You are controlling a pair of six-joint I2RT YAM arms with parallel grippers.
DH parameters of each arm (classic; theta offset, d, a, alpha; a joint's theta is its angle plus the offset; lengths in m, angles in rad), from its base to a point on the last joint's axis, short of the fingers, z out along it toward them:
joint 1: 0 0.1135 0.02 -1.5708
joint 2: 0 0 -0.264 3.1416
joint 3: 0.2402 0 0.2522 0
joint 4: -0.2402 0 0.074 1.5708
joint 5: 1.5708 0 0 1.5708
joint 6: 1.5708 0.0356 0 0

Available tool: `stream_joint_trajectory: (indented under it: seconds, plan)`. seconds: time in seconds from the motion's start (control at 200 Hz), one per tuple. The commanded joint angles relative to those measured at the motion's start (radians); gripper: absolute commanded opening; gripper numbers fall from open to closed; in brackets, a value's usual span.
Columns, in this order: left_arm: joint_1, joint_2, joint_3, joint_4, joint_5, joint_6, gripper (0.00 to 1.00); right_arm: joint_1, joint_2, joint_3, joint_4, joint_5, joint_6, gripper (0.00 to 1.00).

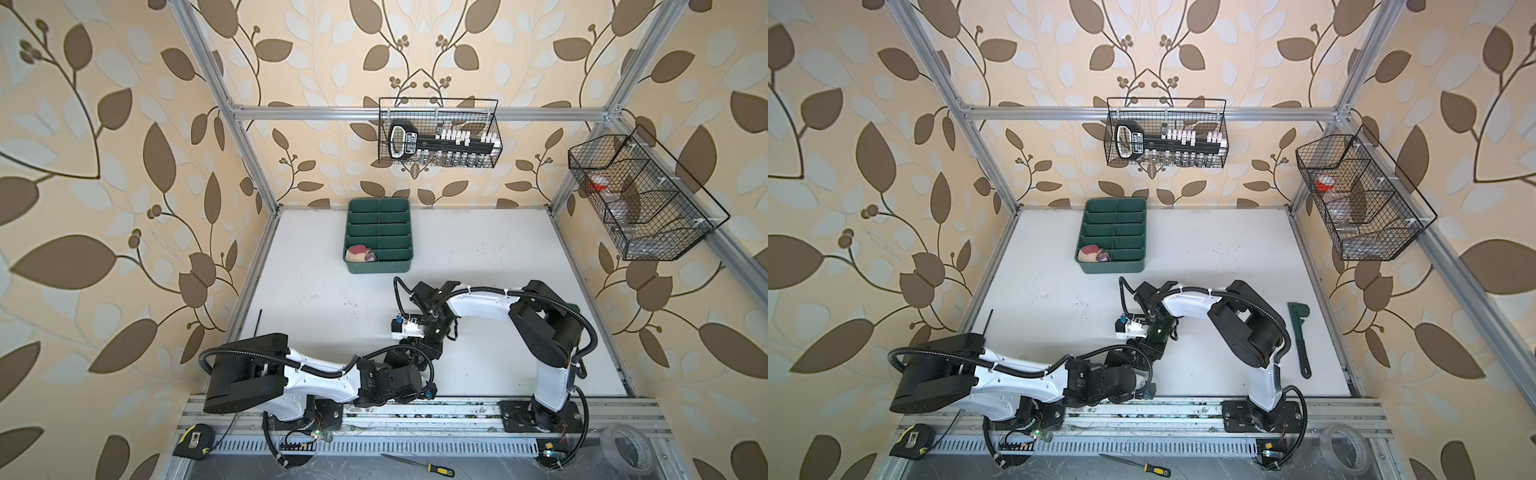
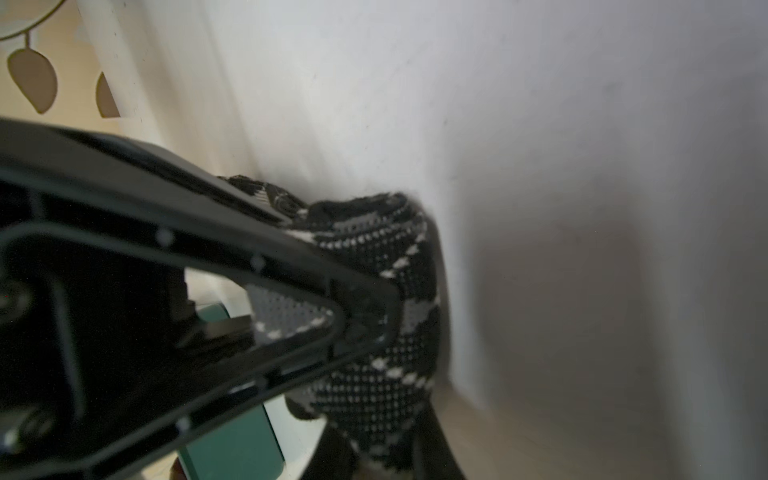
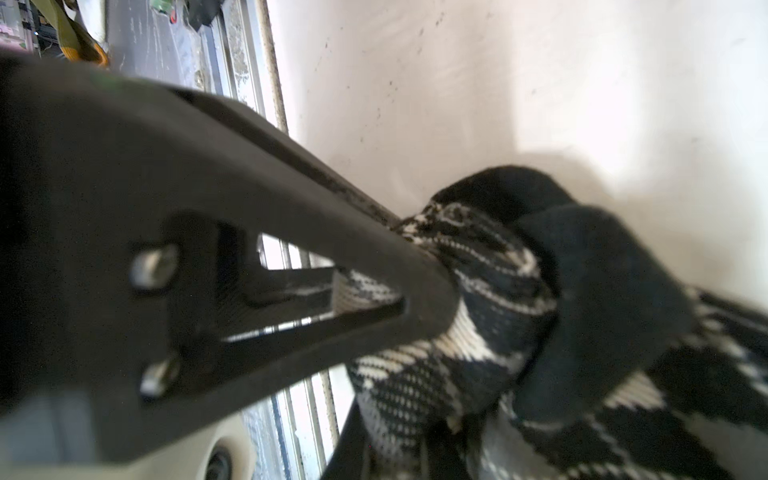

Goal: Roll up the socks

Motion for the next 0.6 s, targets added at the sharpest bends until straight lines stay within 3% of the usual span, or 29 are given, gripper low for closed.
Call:
stream_joint_trajectory:
  seconds: [0.0, 0.11, 0.195, 0.29, 0.37, 0.425, 0.595]
  plan:
    - [-0.001, -0.002, 0.010, 0.016, 0.016, -0.034, 0.08, 0.006, 0.006, -0.033, -0.040, 0.013, -0.030, 0.06]
    - [-0.002, -0.013, 0.013, -0.007, 0.034, -0.052, 0.00, 0.002, 0.006, -0.030, -0.038, 0.023, -0.029, 0.08]
    - [-0.002, -0.016, 0.034, -0.061, 0.063, -0.071, 0.00, 0.000, 0.000, -0.032, -0.030, 0.043, -0.027, 0.12]
    - [-0.001, -0.023, 0.056, -0.138, 0.101, -0.095, 0.00, -0.001, -0.018, -0.032, -0.007, 0.113, -0.012, 0.23]
    - [0.000, -0.035, 0.075, -0.194, 0.138, -0.112, 0.00, -0.009, -0.065, -0.037, 0.022, 0.176, -0.008, 0.41]
    - [0.000, -0.038, 0.092, -0.231, 0.168, -0.132, 0.00, -0.025, -0.108, -0.045, 0.035, 0.210, -0.003, 0.47]
    - [0.001, -0.027, 0.145, -0.320, 0.259, -0.223, 0.00, -0.111, -0.319, -0.097, 0.106, 0.409, 0.027, 0.55]
